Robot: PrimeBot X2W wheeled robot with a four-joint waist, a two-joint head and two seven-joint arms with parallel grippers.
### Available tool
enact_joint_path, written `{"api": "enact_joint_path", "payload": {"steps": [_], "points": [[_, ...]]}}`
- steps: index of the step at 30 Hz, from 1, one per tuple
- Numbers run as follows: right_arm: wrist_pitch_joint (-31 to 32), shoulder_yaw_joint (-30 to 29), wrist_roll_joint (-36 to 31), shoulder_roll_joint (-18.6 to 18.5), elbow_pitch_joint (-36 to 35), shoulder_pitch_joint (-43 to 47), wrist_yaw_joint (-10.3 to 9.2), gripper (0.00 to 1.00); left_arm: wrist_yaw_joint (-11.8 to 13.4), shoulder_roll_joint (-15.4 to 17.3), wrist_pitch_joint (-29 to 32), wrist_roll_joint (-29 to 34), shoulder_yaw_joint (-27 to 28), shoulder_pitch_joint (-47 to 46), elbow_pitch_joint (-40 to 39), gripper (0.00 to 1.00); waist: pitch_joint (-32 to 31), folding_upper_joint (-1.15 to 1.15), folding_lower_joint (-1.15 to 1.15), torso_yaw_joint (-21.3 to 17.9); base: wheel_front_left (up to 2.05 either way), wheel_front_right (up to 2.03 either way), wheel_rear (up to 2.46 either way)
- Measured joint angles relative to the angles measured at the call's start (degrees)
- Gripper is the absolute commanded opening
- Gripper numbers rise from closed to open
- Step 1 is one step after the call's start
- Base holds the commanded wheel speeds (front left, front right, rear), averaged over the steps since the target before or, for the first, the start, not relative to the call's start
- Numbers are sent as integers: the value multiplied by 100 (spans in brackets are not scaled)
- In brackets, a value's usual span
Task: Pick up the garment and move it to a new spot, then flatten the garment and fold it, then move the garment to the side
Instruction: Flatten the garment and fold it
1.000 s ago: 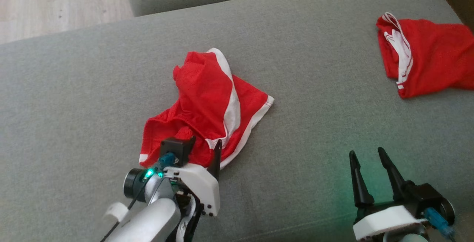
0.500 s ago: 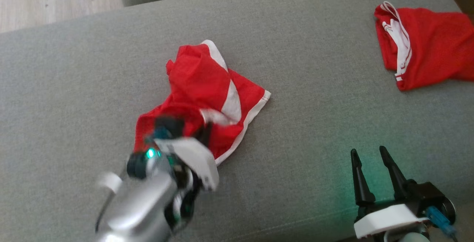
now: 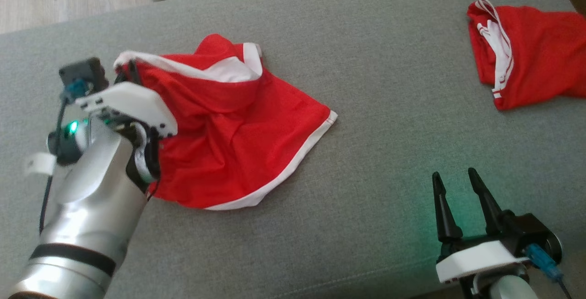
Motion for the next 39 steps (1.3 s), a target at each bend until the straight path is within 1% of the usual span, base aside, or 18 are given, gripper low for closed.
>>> {"api": "enact_joint_path", "payload": {"steps": [1, 2, 4, 7, 9, 12, 15, 17, 18, 19, 22, 25, 29, 31, 34, 39], "points": [[0, 0, -1, 0, 2, -20, 0, 100, 0, -54, -59, 1, 12, -17, 194, 75, -14, 0, 0, 1, 0, 0, 0], [0, 4, -2, 0, 1, -36, 0, 100, 3, -86, -137, 2, 25, -23, 382, 100, -31, 0, 0, 1, 0, 0, 0], [0, 2, -10, 0, 4, -34, 0, 100, 65, -126, -323, -32, 271, -28, 633, 100, -72, 0, 0, 6, 0, 0, 0], [0, -36, -77, 0, 2, -29, 0, 100, 14, -159, -432, -33, 553, -35, 626, 100, -147, 0, 0, 53, 0, 0, 0], [0, -113, -101, 0, -14, -20, 0, 100, -64, -231, -432, 166, 704, 4, 235, 100, -192, 0, 0, 121, 0, 0, 0], [0, -222, -156, 0, -148, -18, 0, 100, -209, -294, -435, 632, 887, 271, -711, 100, -293, 0, 0, 222, 0, 0, 0], [0, -324, -267, 1, -304, -7, 0, 100, -321, -293, -469, 1072, 895, 1038, -1593, 100, -421, 0, 0, 336, 0, 0, 0], [-1, -453, -318, 0, -394, 1, 0, 100, -346, -290, -469, 1362, 862, 1755, -2089, 100, -494, 0, 0, 442, 0, 0, 0], [-1, -548, -337, 0, -442, 6, 0, 100, -349, -279, -468, 1578, 802, 2436, -2431, 100, -559, 0, 0, 559, 0, 0, 0], [-1, -580, -378, 0, -454, 15, 0, 100, -350, -285, -468, 1596, 762, 2743, -2520, 100, -588, 0, 0, 623, 0, 0, 0], [-1, -578, -423, 0, -460, 136, 0, 100, -355, -283, -467, 1688, 558, 3356, -2501, 100, -649, 0, 0, 829, 0, 0, 0], [-1, -500, -438, 0, -431, 205, 0, 100, -498, -303, -467, 1685, 457, 3457, -2276, 100, -670, 0, 0, 1002, 0, 0, 0], [-1, -285, -437, 2, -381, 198, 0, 100, -723, -437, -465, 1667, 343, 3162, -1695, 100, -576, 0, 0, 1082, 0, 0, 0], [-1, -214, -437, 0, -368, 197, 0, 100, -911, -520, -465, 1678, 283, 2906, -1352, 100, -505, 0, 0, 1072, 0, 0, 0], [-1, -157, -437, 1, -352, 196, 0, 100, -1113, -635, -466, 1682, 233, 2509, -888, 100, -415, 0, 0, 1020, 0, 0, 0], [-1, -160, -437, 1, -331, 193, 0, 100, -1184, -758, -466, 1692, 215, 2096, -200, 100, -298, 0, 0, 883, 0, 0, 0]]}}
